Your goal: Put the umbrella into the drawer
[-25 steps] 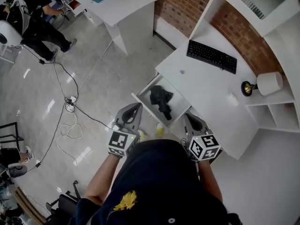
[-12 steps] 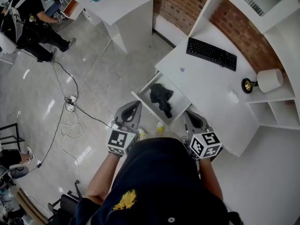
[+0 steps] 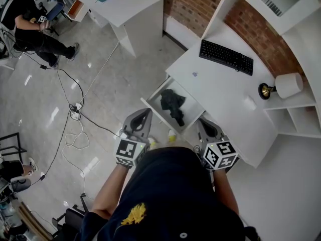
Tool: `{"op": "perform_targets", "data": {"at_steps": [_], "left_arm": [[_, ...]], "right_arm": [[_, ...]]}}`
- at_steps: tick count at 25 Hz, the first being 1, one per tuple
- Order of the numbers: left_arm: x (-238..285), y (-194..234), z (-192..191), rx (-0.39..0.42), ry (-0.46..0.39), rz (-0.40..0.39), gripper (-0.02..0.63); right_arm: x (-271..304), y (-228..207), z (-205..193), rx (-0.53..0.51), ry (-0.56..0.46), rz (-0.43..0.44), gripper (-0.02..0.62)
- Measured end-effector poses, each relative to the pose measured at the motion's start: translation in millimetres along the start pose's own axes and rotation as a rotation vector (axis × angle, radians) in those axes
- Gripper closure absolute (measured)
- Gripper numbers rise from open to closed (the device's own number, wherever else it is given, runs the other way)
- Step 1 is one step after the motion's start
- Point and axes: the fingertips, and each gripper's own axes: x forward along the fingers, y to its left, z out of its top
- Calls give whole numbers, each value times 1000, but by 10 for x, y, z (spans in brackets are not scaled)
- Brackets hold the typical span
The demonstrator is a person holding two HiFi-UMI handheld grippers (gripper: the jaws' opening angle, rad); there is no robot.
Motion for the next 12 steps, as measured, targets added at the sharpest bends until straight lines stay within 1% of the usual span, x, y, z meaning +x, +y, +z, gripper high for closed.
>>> {"op": "perform_targets", "data": {"at_steps": [4,12], "left_arm": [[7,-9,-6,-1,0,-2,589],[15,-1,-24,-3,5,-2,589]], "right_arm": [[7,-11,-32,-45,19,-14,594],[0,-34,-17,-51,20,-22,593]]}}
